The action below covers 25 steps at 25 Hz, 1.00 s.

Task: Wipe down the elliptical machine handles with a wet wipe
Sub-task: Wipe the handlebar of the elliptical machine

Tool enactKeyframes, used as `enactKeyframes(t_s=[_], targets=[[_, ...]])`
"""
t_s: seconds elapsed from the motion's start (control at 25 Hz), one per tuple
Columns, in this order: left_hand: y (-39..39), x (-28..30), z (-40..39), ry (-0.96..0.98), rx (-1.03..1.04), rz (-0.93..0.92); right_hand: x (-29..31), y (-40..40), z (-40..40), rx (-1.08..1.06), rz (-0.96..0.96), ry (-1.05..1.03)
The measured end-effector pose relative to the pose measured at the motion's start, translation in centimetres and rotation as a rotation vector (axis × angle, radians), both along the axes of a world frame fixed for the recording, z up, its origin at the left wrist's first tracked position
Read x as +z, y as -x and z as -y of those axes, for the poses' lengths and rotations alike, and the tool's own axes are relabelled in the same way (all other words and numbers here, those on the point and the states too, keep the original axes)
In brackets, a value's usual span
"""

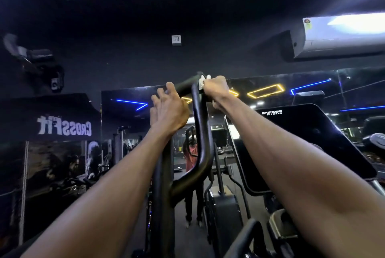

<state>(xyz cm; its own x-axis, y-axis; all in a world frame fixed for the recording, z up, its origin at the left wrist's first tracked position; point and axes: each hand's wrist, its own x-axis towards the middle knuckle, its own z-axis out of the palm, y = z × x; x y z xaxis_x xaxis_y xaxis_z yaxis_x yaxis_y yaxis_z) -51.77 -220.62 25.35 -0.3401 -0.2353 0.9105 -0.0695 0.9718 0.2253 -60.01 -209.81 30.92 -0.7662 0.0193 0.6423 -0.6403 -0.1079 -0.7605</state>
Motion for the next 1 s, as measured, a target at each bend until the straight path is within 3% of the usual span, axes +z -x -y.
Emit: enactKeyframes(t_s=[0.16,0.28,0.4,0.48,0.6,0.64,0.76,0.84,1.0], targets=[[0.1,0.0,0.1,0.039,0.039,0.013,-1.7,1.1,0.4,0.08,0.035,-0.053],[0.1,-0.1,0.0,0.059,0.05,0.009,-1.0,1.2,-0.3,0.33,0.099,0.082],[0.1,-0.2,0.0,0.061,0.06,0.0,0.0,0.6,0.5,0.359,0.104,0.15],[-0.2,-0.4,-0.1,0.062,0.06,-0.002,-1.6,0.7,-0.2,0.375,0.139,0.032],[-0.2,-0.6,-0.2,0.082,0.078,0.003,-4.1,1.4,-3.0,0.361,0.157,-0.338],[-0.2,-0.6,-0.2,0.083,0.081,0.004,-3.9,1.7,-3.3,0.36,0.138,-0.347],[-0.4,-0.6,-0.3,0.081,0.082,0.002,-1.6,0.9,-2.0,0.474,0.12,-0.025],[-0.5,-0.7,-0.4,0.084,0.091,0.001,-1.4,-0.1,-1.0,0.541,0.14,0.072],[-0.6,-0.9,-0.6,0.071,0.105,0.019,-5.4,0.1,-2.7,0.742,0.16,-0.127]])
